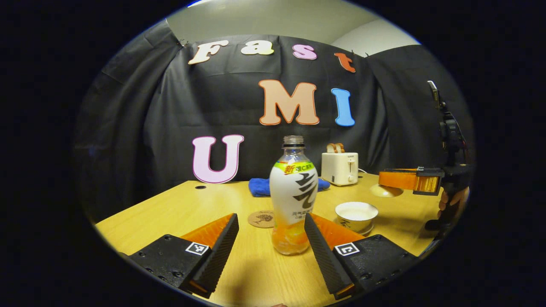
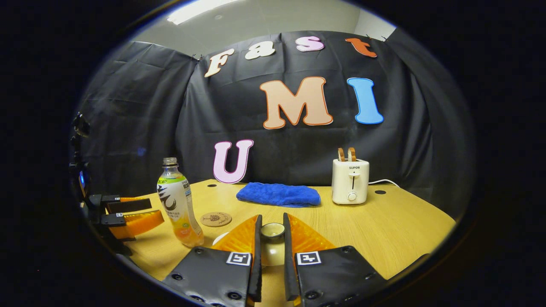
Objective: Open the teacup lid with one hand, grasp the water bottle and pour water into the teacup with the other hand; after pouring, place the water bottle on the coaster and then close the teacup lid.
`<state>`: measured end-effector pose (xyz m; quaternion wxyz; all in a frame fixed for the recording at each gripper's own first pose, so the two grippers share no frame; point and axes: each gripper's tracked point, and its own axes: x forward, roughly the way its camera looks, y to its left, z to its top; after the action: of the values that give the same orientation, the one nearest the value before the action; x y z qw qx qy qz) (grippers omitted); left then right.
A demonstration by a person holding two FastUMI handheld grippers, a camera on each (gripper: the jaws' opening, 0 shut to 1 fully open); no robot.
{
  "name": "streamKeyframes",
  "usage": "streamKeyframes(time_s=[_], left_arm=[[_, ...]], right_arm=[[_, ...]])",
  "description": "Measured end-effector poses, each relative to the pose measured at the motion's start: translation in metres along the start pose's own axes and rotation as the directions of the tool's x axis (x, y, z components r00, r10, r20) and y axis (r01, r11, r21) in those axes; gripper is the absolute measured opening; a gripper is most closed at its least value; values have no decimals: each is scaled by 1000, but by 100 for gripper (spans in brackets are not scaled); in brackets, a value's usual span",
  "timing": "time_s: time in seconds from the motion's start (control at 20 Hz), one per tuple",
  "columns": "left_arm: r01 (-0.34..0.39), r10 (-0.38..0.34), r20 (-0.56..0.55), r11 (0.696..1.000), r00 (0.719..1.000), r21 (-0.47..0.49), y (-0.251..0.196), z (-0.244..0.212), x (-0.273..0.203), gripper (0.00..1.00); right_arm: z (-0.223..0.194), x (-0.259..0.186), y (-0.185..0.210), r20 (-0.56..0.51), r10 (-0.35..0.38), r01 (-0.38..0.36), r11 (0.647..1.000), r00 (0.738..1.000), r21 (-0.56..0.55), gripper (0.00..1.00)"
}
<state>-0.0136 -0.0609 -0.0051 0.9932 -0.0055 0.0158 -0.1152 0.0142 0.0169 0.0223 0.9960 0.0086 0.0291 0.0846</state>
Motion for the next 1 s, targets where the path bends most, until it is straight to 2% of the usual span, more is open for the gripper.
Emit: streamKeyframes(time_s=[0.3, 0.5, 0.85, 0.95, 1.0], left_arm=[[55, -56, -29, 998, 998, -8, -18, -3, 13, 91], [54, -54, -49, 999, 997, -11, -21, -6, 26, 91], [48, -48, -64, 999, 997, -5, -27, -7, 45, 90], [26, -26, -75, 1000, 997, -1, -23, -9, 50, 87], [18, -18, -84, 1000, 996, 0, -22, -11, 51, 81]], right_arm=[[6, -5, -7, 8, -3, 3, 1000, 1000, 2, 23], [8, -9, -13, 13, -15, 15, 1000, 1000, 10, 27], [14, -13, -17, 23, -15, 15, 1000, 1000, 11, 24], [20, -15, -16, 37, -13, 13, 1000, 999, 12, 24], [22, -16, -16, 43, -13, 13, 1000, 999, 11, 24]])
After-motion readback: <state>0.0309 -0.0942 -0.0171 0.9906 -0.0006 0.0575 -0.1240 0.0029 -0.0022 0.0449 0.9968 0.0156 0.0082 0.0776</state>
